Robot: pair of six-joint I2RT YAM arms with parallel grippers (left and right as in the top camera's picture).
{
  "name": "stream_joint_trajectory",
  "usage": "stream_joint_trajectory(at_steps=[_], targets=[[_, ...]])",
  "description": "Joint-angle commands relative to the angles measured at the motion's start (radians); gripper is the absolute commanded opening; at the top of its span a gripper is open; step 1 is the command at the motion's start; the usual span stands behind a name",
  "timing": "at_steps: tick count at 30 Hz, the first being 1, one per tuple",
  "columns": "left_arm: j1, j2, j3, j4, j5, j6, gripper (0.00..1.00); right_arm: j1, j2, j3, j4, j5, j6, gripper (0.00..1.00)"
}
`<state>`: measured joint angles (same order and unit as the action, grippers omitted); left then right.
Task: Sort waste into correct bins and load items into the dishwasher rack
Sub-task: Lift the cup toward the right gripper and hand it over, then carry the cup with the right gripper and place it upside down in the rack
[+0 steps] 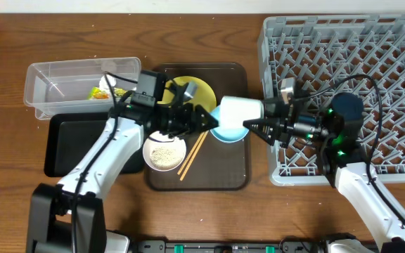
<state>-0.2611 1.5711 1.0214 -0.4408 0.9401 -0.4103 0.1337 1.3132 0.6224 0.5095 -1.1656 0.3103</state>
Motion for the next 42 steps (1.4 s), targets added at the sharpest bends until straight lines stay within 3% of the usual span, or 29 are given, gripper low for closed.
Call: stream_joint_trajectory(at_steps=[1,5,10,19,24,28,33,42], targets=[[0.043,-0.104,0.006,-0.068,-0.235,0.093,0.53,-0.031,-0.009,0.017,0.002,0.119,0.034,0.01],[0.085,-0.203,0.006,-0.153,-0.327,0.107,0.56,-0.048,-0.011,0.051,-0.023,0.169,0.035,0.01],[0.143,-0.299,0.006,-0.239,-0.397,0.107,0.57,-0.075,-0.016,0.15,-0.192,0.231,0.021,0.01],[0.186,-0.336,0.006,-0.318,-0.465,0.112,0.58,-0.101,-0.015,0.473,-0.876,0.619,-0.203,0.01],[0.186,-0.337,0.006,-0.317,-0.477,0.111,0.58,-0.101,-0.015,0.624,-1.103,0.922,-0.294,0.01],[0.186,-0.337,0.006,-0.318,-0.482,0.111,0.58,-0.103,-0.012,0.69,-1.121,1.136,-0.308,0.01],[0.186,-0.337,0.006,-0.318,-0.481,0.111,0.58,-0.105,0.031,0.706,-1.025,1.363,-0.327,0.01],[0.186,-0.337,0.006,-0.319,-0.481,0.111,0.58,-0.183,0.154,0.707,-1.098,1.397,-0.262,0.01]])
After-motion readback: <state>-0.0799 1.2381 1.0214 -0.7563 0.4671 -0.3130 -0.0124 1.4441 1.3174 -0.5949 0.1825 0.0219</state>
